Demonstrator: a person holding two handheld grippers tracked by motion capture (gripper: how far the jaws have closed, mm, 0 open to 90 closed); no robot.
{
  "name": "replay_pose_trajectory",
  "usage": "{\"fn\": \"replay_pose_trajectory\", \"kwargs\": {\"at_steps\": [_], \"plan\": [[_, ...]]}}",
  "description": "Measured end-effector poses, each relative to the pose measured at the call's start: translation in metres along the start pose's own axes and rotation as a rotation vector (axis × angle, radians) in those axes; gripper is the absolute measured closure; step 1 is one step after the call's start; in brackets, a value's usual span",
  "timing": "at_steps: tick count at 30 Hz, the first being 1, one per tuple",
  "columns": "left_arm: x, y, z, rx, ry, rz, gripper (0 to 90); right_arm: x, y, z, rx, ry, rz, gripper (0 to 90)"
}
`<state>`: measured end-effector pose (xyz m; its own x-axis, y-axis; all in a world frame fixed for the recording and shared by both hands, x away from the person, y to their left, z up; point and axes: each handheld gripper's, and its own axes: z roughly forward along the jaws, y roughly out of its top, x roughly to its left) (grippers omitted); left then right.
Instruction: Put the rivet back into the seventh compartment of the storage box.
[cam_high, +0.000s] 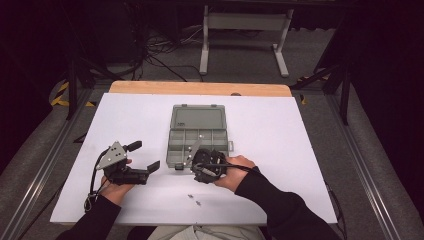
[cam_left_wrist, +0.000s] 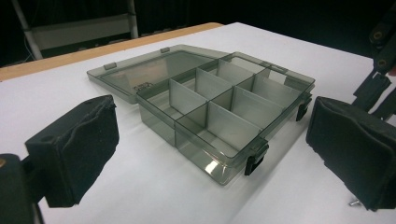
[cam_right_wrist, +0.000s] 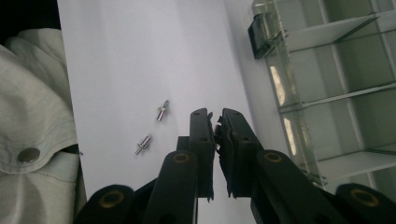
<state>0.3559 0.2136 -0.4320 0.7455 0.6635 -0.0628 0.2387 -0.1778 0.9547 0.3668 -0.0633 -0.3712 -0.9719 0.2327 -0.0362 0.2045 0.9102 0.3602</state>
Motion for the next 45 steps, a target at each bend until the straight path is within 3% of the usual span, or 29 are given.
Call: {"fn": "replay_pose_trajectory", "kwargs": {"at_steps": [13, 32, 45], "plan": [[0.0, -0.001, 0.0, -0.004, 0.002, -0.005, 3.0, -0.02, 0.008, -0.012, -0.039, -0.031, 0.032, 83.5], [0.001, -0.001, 0.0, -0.001, 0.005, -0.003, 3.0, -0.058, 0.01, -0.011, -0.078, -0.089, 0.115, 83.4], [0.001, -0.001, -0.001, -0.001, 0.006, -0.002, 3.0, -0.065, 0.008, 0.005, -0.018, -0.111, 0.129, 83.4]]}}
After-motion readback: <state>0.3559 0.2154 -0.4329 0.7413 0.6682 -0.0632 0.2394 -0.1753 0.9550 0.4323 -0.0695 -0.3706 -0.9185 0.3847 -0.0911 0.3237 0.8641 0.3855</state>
